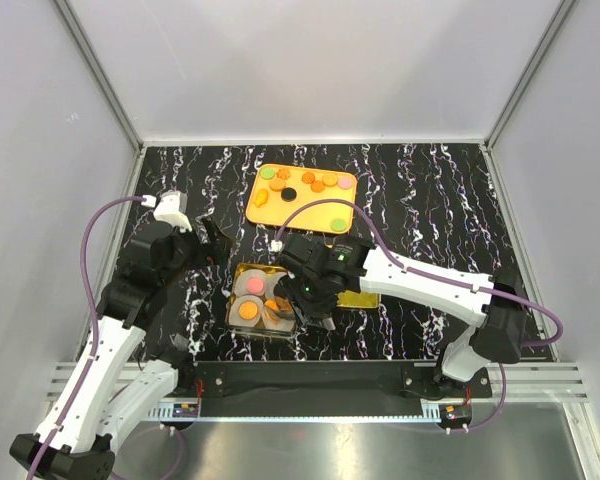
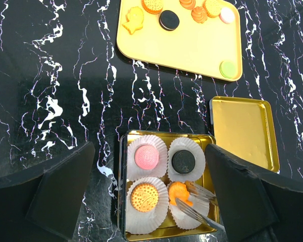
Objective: Pack the cookies
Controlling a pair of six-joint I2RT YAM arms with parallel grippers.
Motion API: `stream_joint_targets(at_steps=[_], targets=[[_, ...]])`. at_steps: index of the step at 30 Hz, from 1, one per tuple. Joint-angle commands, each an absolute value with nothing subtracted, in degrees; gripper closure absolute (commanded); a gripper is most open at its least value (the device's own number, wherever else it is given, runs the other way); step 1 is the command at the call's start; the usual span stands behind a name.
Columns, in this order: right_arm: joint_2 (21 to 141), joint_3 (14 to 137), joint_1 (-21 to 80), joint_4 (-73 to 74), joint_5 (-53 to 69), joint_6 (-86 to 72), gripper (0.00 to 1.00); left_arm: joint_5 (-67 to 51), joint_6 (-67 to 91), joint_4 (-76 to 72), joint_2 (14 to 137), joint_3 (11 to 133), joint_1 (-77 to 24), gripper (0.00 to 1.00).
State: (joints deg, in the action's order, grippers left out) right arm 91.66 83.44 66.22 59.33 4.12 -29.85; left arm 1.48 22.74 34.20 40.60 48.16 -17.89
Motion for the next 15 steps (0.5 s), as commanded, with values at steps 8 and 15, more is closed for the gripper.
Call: stream_joint_targets(at_steps=[8,15], targets=[[89.9,83.9,66.7,58.0,4.5,-29.9,0.66,1.9,23.0,32.2,40.6,48.1,-17.6,0.01],[89.0,85.0,66.7,59.3,3.5,-30.0,0.71,1.8,23.0,32.1,40.7,48.1,-17.6,0.01]])
